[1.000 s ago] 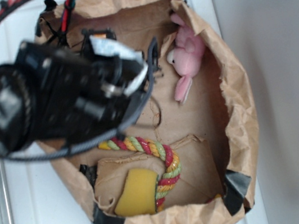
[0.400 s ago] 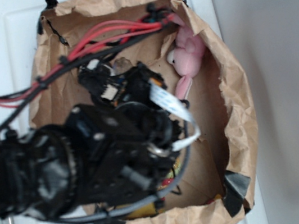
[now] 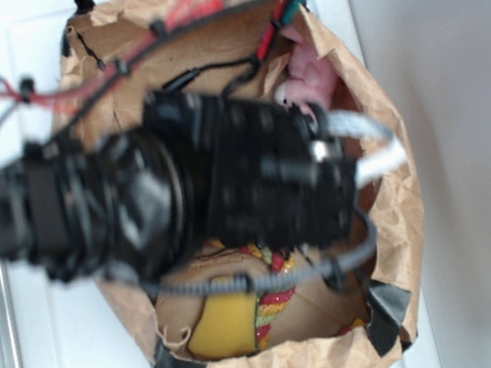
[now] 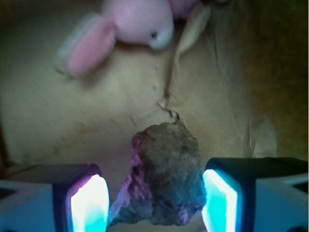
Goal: Grab the rock.
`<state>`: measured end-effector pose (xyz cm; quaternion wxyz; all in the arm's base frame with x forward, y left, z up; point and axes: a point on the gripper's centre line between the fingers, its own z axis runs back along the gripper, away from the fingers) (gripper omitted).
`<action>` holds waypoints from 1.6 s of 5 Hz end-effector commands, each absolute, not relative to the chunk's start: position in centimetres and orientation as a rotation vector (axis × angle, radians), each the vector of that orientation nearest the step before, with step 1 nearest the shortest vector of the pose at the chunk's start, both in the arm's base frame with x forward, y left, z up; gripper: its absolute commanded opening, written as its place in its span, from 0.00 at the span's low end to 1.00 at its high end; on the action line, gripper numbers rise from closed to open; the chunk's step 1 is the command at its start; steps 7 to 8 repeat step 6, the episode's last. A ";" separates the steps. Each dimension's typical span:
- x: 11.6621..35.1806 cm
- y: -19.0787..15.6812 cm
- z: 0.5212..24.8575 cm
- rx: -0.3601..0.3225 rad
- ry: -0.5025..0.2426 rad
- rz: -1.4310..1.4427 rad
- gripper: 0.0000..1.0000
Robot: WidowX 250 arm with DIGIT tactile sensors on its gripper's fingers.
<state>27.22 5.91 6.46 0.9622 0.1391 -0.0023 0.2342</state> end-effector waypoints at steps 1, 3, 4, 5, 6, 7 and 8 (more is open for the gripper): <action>27.6 8.8 11.3 0.104 -0.066 0.396 0.00; 25.1 7.7 14.3 0.037 -0.183 0.327 0.00; 25.1 7.7 15.1 0.030 -0.208 0.359 0.00; 25.5 7.8 14.9 0.034 -0.222 0.378 0.00; 25.6 7.9 14.7 0.021 -0.265 0.451 0.00; 25.6 7.9 14.7 0.021 -0.265 0.451 0.00; 25.6 7.9 14.7 0.021 -0.265 0.451 0.00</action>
